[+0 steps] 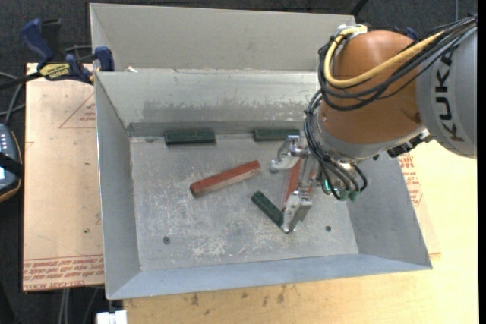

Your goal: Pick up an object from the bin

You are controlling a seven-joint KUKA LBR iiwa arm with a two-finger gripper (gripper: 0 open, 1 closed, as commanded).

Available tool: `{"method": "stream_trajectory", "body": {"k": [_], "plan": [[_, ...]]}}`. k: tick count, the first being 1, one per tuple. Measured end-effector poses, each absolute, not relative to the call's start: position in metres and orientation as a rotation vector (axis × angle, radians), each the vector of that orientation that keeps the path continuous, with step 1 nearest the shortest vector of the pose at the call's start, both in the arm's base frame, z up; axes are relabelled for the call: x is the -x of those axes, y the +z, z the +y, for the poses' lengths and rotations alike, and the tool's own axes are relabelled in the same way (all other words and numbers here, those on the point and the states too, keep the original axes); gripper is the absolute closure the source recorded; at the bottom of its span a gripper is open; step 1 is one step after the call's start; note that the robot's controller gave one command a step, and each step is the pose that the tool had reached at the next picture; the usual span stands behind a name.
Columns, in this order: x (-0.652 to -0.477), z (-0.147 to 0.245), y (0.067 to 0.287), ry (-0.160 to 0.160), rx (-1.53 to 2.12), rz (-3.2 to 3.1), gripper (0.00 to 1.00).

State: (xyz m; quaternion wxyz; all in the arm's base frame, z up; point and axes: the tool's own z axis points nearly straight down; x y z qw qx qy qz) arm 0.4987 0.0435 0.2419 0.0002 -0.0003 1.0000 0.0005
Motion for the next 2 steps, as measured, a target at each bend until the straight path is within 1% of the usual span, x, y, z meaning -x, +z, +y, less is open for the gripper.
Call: {"method": "stream_trajectory", "body": {"k": [1,2], "plan": [[-0.51,0.018,0.204,0.002,0.122,3.133,0.0],[-0.535,0.018,0.13,0.0,0.218,3.128,0.0]]}}
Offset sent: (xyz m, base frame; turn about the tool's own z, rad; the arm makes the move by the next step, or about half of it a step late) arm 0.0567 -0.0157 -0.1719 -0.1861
